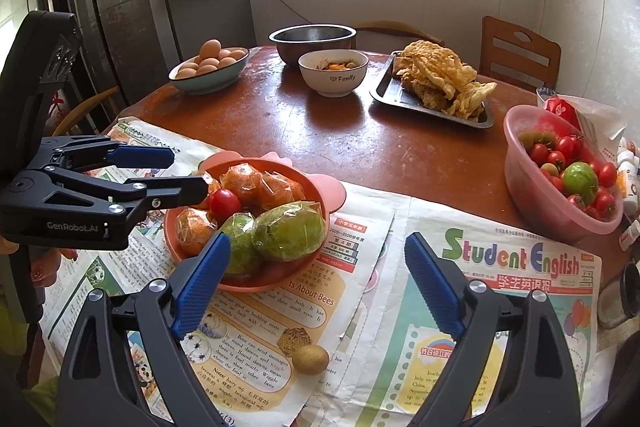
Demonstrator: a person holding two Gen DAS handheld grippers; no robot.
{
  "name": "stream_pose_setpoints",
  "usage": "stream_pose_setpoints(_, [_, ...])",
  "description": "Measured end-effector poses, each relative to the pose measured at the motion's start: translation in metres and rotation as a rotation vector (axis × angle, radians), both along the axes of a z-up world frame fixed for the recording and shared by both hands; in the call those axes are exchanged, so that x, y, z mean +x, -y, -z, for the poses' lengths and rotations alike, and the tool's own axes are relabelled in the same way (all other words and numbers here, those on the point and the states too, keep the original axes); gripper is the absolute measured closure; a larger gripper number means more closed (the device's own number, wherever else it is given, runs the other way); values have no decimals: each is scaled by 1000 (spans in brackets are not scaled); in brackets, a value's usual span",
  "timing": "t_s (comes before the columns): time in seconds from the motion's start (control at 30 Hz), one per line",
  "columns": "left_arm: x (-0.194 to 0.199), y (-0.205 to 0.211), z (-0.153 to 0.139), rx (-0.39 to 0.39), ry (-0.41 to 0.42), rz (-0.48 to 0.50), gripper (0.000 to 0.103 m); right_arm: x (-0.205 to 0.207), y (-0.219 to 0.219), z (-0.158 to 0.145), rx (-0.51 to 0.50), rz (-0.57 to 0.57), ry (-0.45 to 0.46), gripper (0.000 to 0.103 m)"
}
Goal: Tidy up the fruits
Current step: 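Lower the green fruit and tomato into the plate and open both tools, then withdraw both open tools from the plate back over the loose kiwis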
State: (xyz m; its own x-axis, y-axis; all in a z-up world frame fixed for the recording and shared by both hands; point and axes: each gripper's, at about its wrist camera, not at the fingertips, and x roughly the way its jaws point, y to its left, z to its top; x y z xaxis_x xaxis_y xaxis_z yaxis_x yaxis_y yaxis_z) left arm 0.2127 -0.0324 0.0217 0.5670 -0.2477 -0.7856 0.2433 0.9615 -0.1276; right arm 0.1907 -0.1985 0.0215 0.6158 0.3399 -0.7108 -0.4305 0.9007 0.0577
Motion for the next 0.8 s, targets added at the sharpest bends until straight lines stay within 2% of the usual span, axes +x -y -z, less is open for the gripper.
stream_pose_setpoints(0.2, [-11, 0, -8, 28, 15, -18, 27, -9, 3, -9, 2, 8, 19, 12])
stream_pose_setpoints(0.63, [-35, -5, -26, 53, 52, -44, 19, -30, 6, -33, 9, 20, 73, 9])
stream_pose_setpoints(0.8, [-44, -2, -35, 59, 75, -45, 12, -38, 8, -41, 13, 22, 90, 8])
